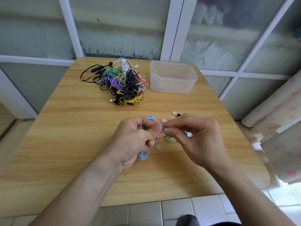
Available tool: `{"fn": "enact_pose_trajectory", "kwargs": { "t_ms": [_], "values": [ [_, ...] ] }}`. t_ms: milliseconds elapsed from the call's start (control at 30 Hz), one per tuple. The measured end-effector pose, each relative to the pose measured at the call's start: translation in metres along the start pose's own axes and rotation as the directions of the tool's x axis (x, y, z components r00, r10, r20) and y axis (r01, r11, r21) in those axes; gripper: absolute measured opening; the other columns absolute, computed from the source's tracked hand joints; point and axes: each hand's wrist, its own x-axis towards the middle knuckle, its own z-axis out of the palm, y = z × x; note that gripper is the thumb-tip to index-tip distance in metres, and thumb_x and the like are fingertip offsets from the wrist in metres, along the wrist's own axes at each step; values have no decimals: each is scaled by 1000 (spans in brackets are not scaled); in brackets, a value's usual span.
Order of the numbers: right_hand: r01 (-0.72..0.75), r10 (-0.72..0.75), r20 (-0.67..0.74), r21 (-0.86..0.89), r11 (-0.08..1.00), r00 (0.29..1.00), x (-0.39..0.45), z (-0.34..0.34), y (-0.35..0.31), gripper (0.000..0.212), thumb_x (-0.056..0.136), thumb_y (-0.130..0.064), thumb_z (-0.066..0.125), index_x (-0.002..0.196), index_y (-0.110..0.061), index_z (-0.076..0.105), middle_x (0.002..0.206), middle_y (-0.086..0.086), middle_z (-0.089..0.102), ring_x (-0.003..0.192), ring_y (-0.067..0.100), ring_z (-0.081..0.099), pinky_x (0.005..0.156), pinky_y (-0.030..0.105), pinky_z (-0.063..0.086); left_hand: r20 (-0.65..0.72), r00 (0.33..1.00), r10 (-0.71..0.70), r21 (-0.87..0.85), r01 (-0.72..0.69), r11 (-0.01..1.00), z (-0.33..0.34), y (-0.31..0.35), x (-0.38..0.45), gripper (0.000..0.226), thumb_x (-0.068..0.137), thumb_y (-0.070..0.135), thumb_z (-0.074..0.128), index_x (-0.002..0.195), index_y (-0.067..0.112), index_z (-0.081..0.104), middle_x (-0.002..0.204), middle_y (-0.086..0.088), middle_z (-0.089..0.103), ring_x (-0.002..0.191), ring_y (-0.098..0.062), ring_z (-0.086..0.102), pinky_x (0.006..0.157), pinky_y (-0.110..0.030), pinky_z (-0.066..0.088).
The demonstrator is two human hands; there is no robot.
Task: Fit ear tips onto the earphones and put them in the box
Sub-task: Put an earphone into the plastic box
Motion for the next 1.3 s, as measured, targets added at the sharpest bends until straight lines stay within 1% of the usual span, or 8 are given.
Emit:
{"fn": "enact_pose_trajectory", "kwargs": {
  "t_ms": [100,200,367,500,767,933,1067,1300],
  "values": [
    [-46,43,29,81,996,999,0,4,0,13,82,-8,77,93,-14,79,84,-6,76,75,10,72,67,27,56,-46,998,48,-50,-50,998,0,-2,1,7,82,5,68,78,2,63,64,-11,58,42,-9,40,37,-13,33],
    [-193,173,91,294,936,981,1,2,-5,16,81,-6,75,96,-1,76,77,0,75,66,8,68,64,19,51,-32,982,184,99,-180,979,-3,-6,3,6,82,9,71,77,10,67,63,-6,62,46,-11,44,42,-17,37],
    [-544,465,289,531,649,837,4,2,-4,21,73,-13,73,90,0,77,70,12,66,61,17,58,61,21,51,12,932,363,274,-352,895,-2,-5,3,9,72,18,76,76,14,69,50,9,57,44,-7,48,45,-14,38],
    [-619,486,393,589,519,781,6,1,-8,12,71,-15,69,74,-10,79,69,4,65,58,9,54,56,17,49,37,901,432,328,-420,846,-2,-3,5,9,69,14,80,73,18,72,54,14,62,48,-1,51,51,-14,42],
    [-613,491,391,641,462,778,10,-1,-8,38,82,-17,65,115,3,66,84,15,69,69,16,65,62,22,54,14,890,456,286,-441,851,-6,1,9,14,68,24,75,79,16,71,57,11,63,48,-5,51,47,-14,40],
    [-536,479,277,621,572,833,9,-1,-7,24,76,-11,70,97,-1,69,81,17,71,69,21,67,61,24,55,15,926,378,212,-373,903,-8,2,10,11,76,11,74,85,7,70,61,4,65,45,-7,50,42,-15,39],
    [-487,457,209,572,660,865,8,-1,-11,21,75,-16,72,90,-2,74,82,20,73,68,22,69,62,23,55,21,938,346,169,-345,923,-6,0,7,19,71,20,74,85,7,71,64,-9,63,44,-8,48,39,-18,37],
    [-496,438,239,513,701,867,9,-4,-9,20,75,-14,72,91,-3,70,80,16,73,67,19,66,58,22,51,29,964,265,71,-267,961,-4,-1,7,21,71,19,72,87,4,68,62,-1,66,43,-9,46,39,-18,36]
  ]
}}
